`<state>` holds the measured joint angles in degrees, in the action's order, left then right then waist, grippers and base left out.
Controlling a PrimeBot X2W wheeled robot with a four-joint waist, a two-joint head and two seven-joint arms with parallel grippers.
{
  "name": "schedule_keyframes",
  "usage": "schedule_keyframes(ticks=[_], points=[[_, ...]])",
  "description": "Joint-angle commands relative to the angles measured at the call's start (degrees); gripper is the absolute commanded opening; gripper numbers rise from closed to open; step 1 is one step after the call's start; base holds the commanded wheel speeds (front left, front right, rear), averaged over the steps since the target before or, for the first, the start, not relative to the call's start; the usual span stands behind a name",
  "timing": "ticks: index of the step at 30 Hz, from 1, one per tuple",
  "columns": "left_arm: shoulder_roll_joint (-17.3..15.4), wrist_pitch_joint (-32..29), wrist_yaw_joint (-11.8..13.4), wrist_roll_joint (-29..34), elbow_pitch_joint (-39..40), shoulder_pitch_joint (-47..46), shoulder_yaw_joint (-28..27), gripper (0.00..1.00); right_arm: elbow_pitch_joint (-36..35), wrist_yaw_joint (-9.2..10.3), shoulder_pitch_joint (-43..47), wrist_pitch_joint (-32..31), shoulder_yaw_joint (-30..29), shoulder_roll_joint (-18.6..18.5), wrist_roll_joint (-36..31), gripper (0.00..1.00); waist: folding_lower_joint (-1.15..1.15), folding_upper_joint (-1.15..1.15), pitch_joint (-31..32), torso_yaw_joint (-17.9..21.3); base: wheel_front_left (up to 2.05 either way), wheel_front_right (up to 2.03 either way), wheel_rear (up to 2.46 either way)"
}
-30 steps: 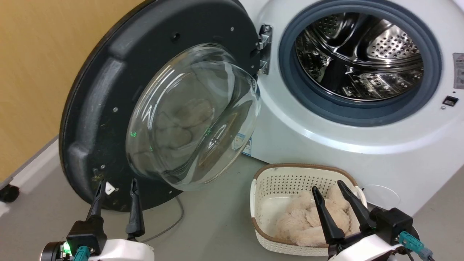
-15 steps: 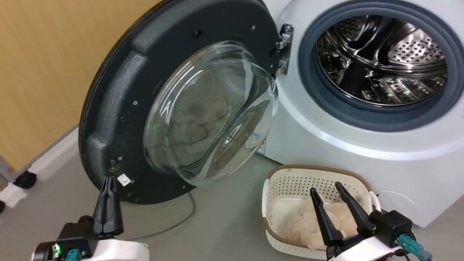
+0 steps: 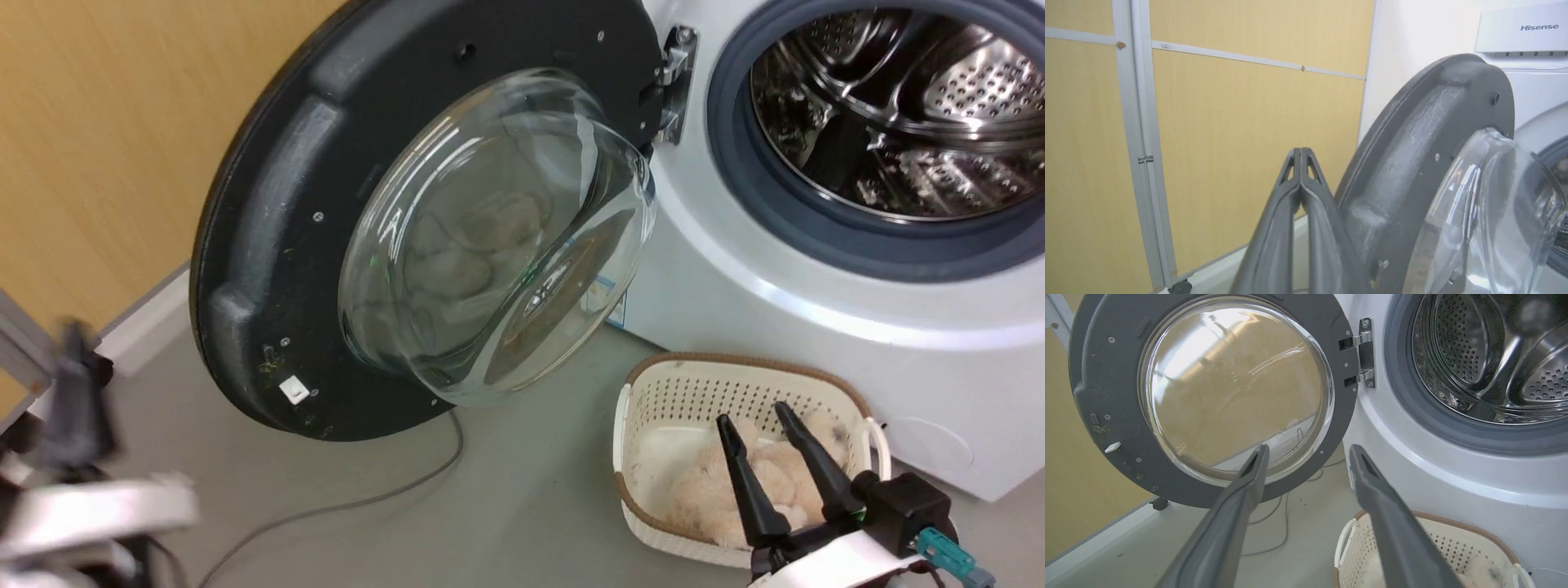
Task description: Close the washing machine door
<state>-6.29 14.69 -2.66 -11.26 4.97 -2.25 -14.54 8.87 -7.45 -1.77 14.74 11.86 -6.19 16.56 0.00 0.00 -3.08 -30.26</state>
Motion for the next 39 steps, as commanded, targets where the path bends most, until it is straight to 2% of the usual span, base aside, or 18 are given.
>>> schedule_keyframes(ticks=[1,8,12,16,22,23,26,33,39], points=[[-2.6,0.3,-1.1,-2.1,-1.6,-3.9,-2.6,0.0,-0.5,-0.03,-0.5,0.3,-0.1,-0.7,-0.3,1.0,0.0,0.0,-1.4,0.7,0.0,0.0,0.0],[-11.8,-3.1,-3.2,-11.5,-12.1,-15.7,-9.6,0.0,-0.9,-0.03,-2.4,0.3,0.1,-1.9,-0.7,1.0,0.0,0.0,-5.0,3.6,0.0,0.0,0.0],[-14.7,-9.2,-3.8,-19.7,-19.3,-22.2,-12.4,0.0,-0.9,-0.03,-3.3,0.3,0.4,-2.2,-0.8,1.0,0.0,0.0,-6.4,5.0,0.0,0.0,0.0],[-16.2,-19.0,-4.2,-29.2,-26.6,-27.1,-14.1,0.0,-0.8,-0.03,-4.0,0.3,0.5,-2.4,-0.8,1.0,0.0,0.0,-7.4,6.2,0.0,0.0,0.0],[-16.1,-38.3,-3.3,-45.0,-34.2,-31.7,-17.9,0.0,-0.5,-0.03,-4.4,0.3,0.5,-2.4,-0.7,1.0,0.0,0.0,-7.8,7.4,0.0,0.0,0.0],[-16.1,-38.3,-3.3,-45.0,-34.2,-31.7,-17.9,0.0,-0.5,-0.03,-4.4,0.3,0.5,-2.4,-0.7,1.0,0.0,0.0,-7.8,7.4,0.0,0.0,0.0],[-15.8,-46.9,-2.7,-50.9,-34.8,-31.7,-19.0,0.0,-0.4,-0.03,-4.3,0.3,0.5,-2.3,-0.7,1.0,0.0,0.0,-7.6,7.7,0.0,0.0,0.0],[-14.1,-60.3,-2.8,-58.2,-30.5,-27.8,-18.4,0.0,0.1,-0.03,-3.9,0.3,0.3,-1.7,-0.3,1.0,0.0,0.0,-6.2,8.3,0.0,0.0,0.0],[-10.7,-67.7,-2.1,-62.2,-24.1,-24.0,-16.7,0.0,0.4,-0.03,-3.2,0.3,-0.1,-1.3,0.1,1.0,0.0,0.0,-4.1,8.9,0.0,0.0,0.0]])
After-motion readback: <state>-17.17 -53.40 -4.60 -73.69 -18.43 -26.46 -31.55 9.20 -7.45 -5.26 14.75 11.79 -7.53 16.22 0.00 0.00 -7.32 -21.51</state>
